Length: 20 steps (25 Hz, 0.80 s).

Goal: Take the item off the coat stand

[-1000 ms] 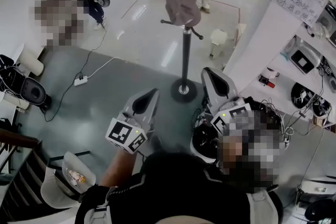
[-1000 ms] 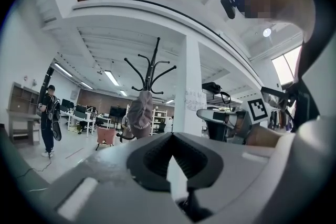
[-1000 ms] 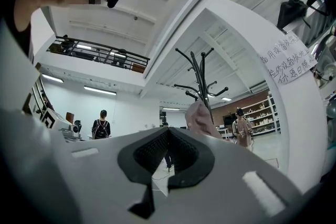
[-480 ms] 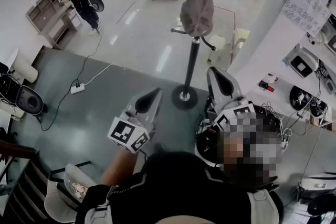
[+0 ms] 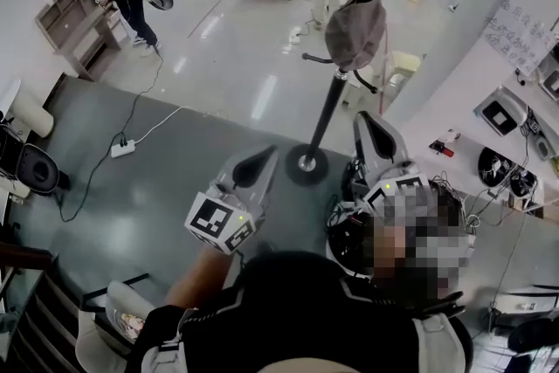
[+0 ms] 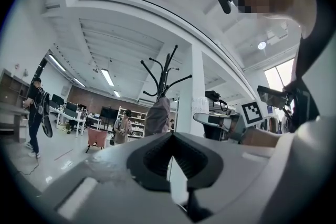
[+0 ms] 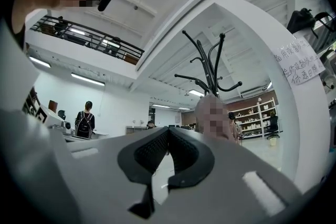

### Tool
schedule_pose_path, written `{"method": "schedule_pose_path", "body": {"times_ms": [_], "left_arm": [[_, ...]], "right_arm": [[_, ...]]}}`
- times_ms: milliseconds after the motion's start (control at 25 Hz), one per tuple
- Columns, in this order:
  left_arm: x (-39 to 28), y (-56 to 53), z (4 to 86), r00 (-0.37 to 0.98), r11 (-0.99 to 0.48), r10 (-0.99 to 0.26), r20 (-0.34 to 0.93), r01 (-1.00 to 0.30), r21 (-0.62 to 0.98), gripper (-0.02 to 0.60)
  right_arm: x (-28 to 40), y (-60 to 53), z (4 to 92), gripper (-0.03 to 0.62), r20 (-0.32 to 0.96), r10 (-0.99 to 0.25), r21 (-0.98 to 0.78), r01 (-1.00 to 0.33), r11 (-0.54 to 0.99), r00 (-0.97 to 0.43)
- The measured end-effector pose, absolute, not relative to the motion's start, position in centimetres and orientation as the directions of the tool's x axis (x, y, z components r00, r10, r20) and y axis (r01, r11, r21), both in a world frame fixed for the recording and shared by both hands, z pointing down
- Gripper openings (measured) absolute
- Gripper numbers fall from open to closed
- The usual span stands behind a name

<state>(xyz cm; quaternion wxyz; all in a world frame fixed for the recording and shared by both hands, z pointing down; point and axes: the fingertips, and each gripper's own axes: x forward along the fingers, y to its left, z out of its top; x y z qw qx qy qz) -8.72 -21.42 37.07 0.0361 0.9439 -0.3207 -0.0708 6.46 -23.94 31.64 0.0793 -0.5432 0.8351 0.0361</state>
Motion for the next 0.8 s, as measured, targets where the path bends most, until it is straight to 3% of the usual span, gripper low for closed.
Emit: {"method": "schedule_pose_path", "body": {"times_ms": [360, 800], "left_arm": [[-9.4, -23.3, 37.7, 0.803, -0.808, -0.588, -0.101, -0.575, 0.132, 0.015], [-5.4, -26.9, 37.0, 0.792, -0.796, -0.604, -0.093, -0.594, 0.115, 0.016]], "right_arm": [[5.8, -24.9, 31.7, 0.009, -0.169, -0.915, -0.026, -0.926, 0.377, -0.367], [9.3, -28.6, 30.8, 0.011, -0.192, -0.904, -0.024, -0.919, 0.394, -0.382]]}}
